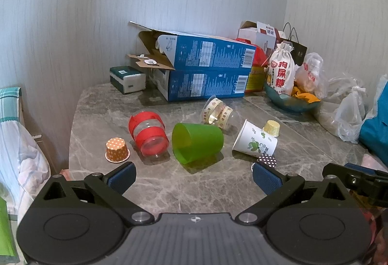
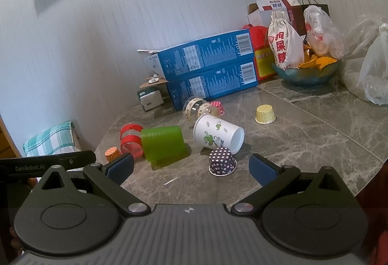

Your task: Flip cup upright

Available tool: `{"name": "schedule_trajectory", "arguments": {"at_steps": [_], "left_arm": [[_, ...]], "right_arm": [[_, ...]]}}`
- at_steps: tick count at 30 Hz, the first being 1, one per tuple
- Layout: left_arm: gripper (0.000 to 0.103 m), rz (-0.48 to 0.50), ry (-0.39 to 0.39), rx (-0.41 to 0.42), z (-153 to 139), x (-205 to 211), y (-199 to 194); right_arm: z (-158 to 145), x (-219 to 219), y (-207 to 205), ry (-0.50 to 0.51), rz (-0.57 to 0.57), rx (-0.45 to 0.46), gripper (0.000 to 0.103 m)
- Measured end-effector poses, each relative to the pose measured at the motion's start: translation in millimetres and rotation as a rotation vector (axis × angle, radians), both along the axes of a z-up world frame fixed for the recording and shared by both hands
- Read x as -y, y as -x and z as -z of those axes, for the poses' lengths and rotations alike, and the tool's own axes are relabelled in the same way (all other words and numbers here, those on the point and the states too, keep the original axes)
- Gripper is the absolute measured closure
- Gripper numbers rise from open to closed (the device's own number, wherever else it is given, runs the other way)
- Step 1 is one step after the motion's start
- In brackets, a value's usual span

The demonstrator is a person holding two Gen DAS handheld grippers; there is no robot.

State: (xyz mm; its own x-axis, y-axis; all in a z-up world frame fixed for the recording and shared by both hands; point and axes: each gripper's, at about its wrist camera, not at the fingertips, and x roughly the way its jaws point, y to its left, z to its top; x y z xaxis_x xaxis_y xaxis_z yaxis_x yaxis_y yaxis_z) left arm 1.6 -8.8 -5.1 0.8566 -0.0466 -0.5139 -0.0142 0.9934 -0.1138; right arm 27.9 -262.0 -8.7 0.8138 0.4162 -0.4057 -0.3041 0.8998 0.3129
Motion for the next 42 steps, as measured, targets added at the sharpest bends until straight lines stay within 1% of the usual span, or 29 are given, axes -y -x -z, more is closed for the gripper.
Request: {"name": "schedule_trajectory", "arguments": {"at_steps": [14,16,18,21,23,24,25,27,30,32,34,37,39,42], "left_arm": [[0.0,0.001,0.005,-0.011,4.7,-1.0,-3.8],[0.0,-0.001,0.013,-0.016,6.0,-3.6,-3.4],[0.0,0.001,0.029,-0.021,6.5,-8.1,-1.8],[0.0,0.005,0.042,-0.012,4.2,-14.9,2.1],[0.0,-0.01,0.033,-0.003,3.1,-20.0,5.6],[0.0,-0.019,0.031,-0.002,3.5,-23.5,7.2],[0.0,-0.027,0.03,-0.004,4.0,-27.3,7.9],[0.0,-0.046,0.031,-0.013,6.3,-37.5,9.7],[0.0,-0.081,0.043,-0.024,10.2,-53.3,9.6],[0.0,-0.098,0.058,-0.031,12.8,-62.8,7.7],[0.0,-0.11,0.063,-0.042,15.6,-68.0,5.0],[0.0,-0.117,0.063,-0.057,19.7,-72.6,0.9],[0.0,-0.117,0.066,-0.062,22.0,-74.8,-1.4],[0.0,-0.118,0.075,-0.07,25.0,-75.6,-3.8]], "right_arm": [[5.6,-0.1,-4.7,0.005,-0.004,-0.012,0.001],[4.3,-3.4,-10.4,0.019,-0.035,-0.026,0.001],[-6.9,-14.3,-19.3,0.079,-0.111,-0.002,0.001],[-30.9,-45.9,-37.2,0.285,-0.263,0.142,0.001],[-37.2,-71.3,-56.1,0.434,-0.398,0.227,0.001],[-37.0,-84.5,-69.1,0.5,-0.49,0.23,0.001],[-35.0,-94.9,-78.8,0.542,-0.568,0.219,0.003],[-29.7,-115.3,-101.5,0.627,-0.734,0.199,0.013],[-19.6,-135.2,-125.4,0.713,-0.867,0.186,0.015],[-9.7,-146.3,-142.6,0.77,-0.936,0.172,0.016],[-1.1,-151.5,-156.3,0.794,-0.993,0.159,0.016],[7.8,-160.9,-175.6,0.863,-1.052,0.135,0.016],[14.7,-166.6,-182.3,0.923,-1.09,0.127,0.018],[20.3,-178.7,-191.2,0.982,-1.129,0.103,0.02]]}}
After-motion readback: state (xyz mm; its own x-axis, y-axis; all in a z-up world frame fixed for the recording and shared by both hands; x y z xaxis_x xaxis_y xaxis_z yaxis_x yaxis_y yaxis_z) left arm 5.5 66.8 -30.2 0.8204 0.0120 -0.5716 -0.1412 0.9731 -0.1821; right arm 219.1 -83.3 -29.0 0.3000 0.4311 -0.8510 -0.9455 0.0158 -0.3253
